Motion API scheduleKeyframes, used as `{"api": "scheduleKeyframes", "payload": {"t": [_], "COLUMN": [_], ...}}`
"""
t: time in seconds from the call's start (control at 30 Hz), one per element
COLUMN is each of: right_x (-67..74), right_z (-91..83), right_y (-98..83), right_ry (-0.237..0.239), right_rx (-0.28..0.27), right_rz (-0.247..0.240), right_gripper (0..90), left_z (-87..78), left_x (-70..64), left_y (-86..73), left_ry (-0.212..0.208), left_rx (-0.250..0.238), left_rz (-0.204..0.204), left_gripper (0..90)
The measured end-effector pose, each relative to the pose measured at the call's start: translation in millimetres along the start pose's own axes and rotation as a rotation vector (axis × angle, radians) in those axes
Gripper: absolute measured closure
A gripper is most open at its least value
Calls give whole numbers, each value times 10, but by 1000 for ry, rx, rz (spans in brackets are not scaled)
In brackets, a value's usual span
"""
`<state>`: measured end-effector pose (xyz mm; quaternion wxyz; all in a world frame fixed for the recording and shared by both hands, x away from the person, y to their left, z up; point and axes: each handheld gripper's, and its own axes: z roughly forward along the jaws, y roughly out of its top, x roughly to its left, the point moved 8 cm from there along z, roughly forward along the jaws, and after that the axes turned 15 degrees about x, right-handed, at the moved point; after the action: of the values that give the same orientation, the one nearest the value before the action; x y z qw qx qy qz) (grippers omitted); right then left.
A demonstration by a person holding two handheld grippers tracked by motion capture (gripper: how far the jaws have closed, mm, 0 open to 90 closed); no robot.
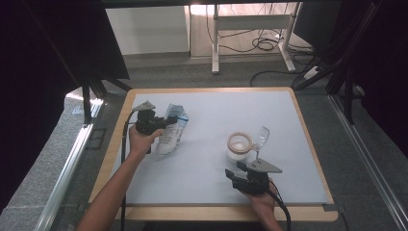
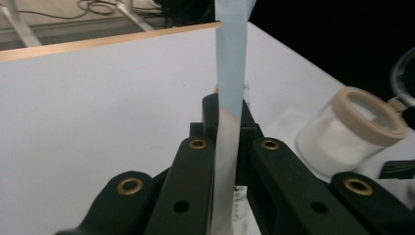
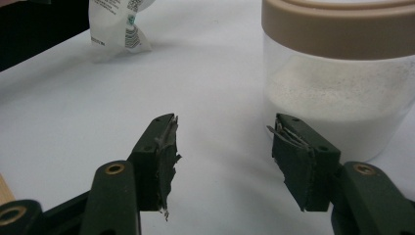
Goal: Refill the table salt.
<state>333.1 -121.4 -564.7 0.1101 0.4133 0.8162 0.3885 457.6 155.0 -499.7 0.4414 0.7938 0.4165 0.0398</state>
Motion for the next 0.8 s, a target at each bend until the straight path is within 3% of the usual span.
{"api": "scheduleKeyframes", "payload": {"t": [0.43,0.57,0.8], "right_x": [-1,-15,-26], "right_z": [-15,-39,-61], "right_y": [14,32,53], "right_ry": [-4,-10,-15], "right_rx": [-10,-19,-29], "right_rz": [3,5,8], "right_gripper": [429,428,422], "left_z": [-311,-386,-405], "left_x": [97,125,121], "left_y": [-272,-361,-424], "left_ry": [116,101,84], "left_rx": [-10,-29,-33], "left_rz": [33,14,28], "left_gripper": [885,875,834]}}
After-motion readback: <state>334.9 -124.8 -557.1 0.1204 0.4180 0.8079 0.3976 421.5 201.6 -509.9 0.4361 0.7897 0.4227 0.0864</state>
